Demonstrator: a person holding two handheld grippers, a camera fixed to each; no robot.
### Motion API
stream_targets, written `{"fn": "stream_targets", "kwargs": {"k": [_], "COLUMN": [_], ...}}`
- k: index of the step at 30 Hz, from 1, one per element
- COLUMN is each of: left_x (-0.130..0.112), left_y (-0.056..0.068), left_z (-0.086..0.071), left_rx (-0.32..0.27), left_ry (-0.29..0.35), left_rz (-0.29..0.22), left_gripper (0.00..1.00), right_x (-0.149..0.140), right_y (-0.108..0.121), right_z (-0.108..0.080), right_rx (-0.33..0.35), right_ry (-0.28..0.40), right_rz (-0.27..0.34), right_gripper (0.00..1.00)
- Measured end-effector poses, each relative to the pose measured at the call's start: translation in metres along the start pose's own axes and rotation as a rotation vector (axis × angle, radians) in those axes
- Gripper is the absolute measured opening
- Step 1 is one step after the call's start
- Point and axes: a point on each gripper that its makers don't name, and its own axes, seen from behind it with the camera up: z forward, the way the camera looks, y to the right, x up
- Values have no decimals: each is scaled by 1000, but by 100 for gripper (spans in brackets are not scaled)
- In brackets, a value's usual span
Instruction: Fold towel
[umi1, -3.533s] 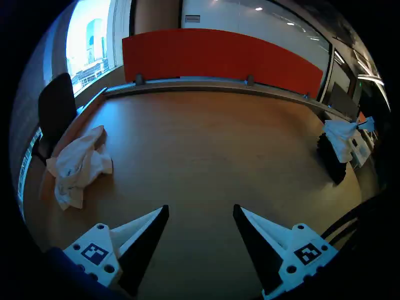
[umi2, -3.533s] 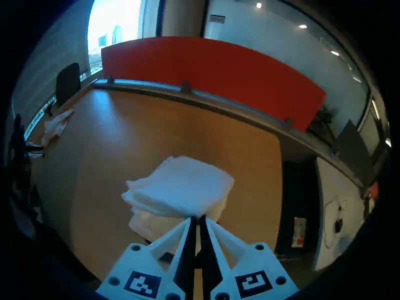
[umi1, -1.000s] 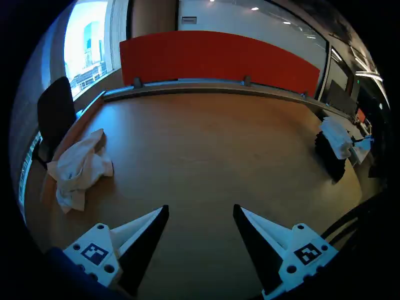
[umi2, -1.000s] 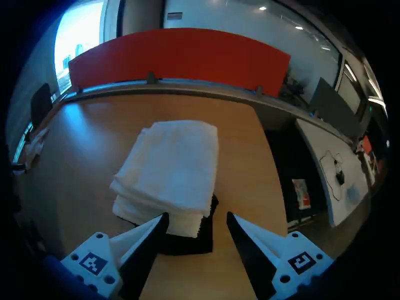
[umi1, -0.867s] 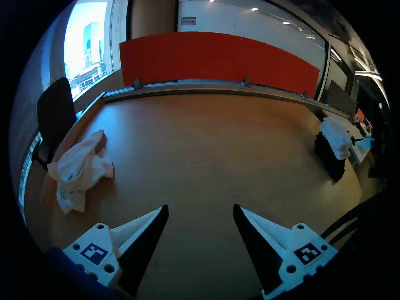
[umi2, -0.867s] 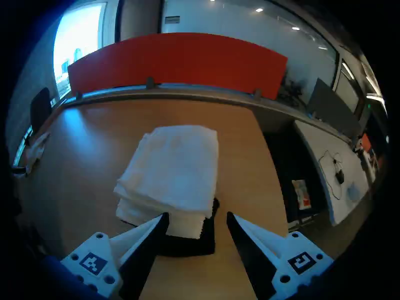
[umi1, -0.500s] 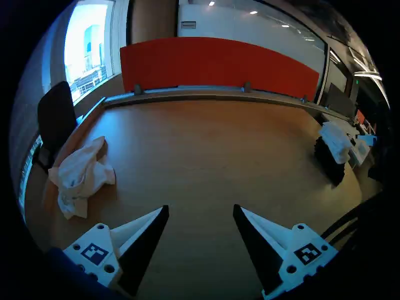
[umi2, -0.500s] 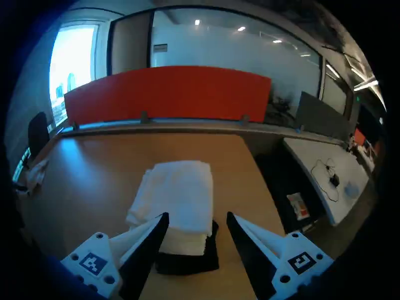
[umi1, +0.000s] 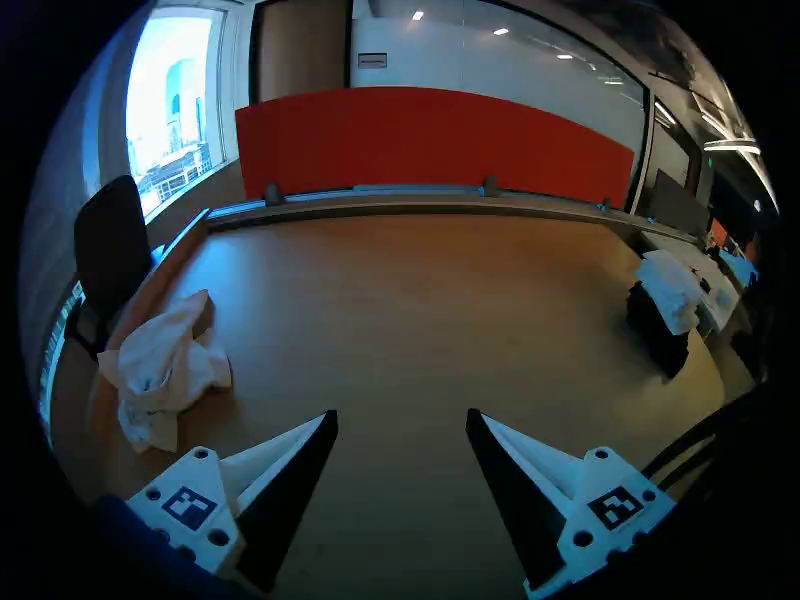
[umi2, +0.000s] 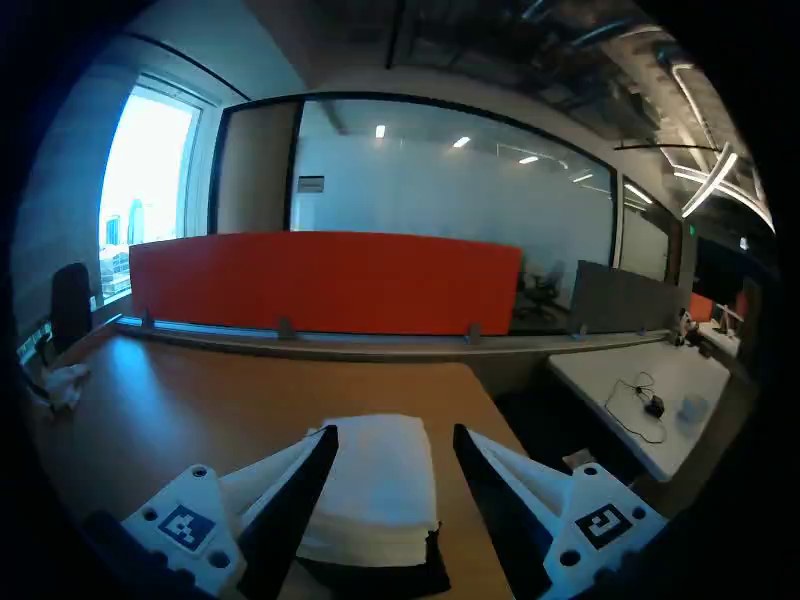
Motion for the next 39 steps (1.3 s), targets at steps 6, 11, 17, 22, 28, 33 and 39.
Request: {"fn": "stream_targets", "kwargs": {"k": [6,11,17,22,28,33,39], "left_x": [6,17,48,89,131,146,154], "left_y": [0,-3,-6,-14,-33,-43,-46], "left_z": [0,0,-4,-12,-26,-30,-32], "left_rx": [1,11,22,43,86,99,100], "left_ry": [17,60,173,314,455,494,514], "left_rz": [3,4,-9,-36,-74,-83,-62], "left_gripper": [95,95,96,95,95,95,95], "right_x": [5,14,21,26,32,38,52], "right_y": [-4,-7,-13,-21,-32,-41,-61], "right_z": [2,1,-1,-3,-4,-4,-3], "right_rx": [-12,-17,-14,-12,-4,1,18], "right_ry": [19,48,67,73,82,89,117], "right_rz": [25,35,43,50,51,44,42], "right_gripper": [89,89,89,89,89,89,89]}}
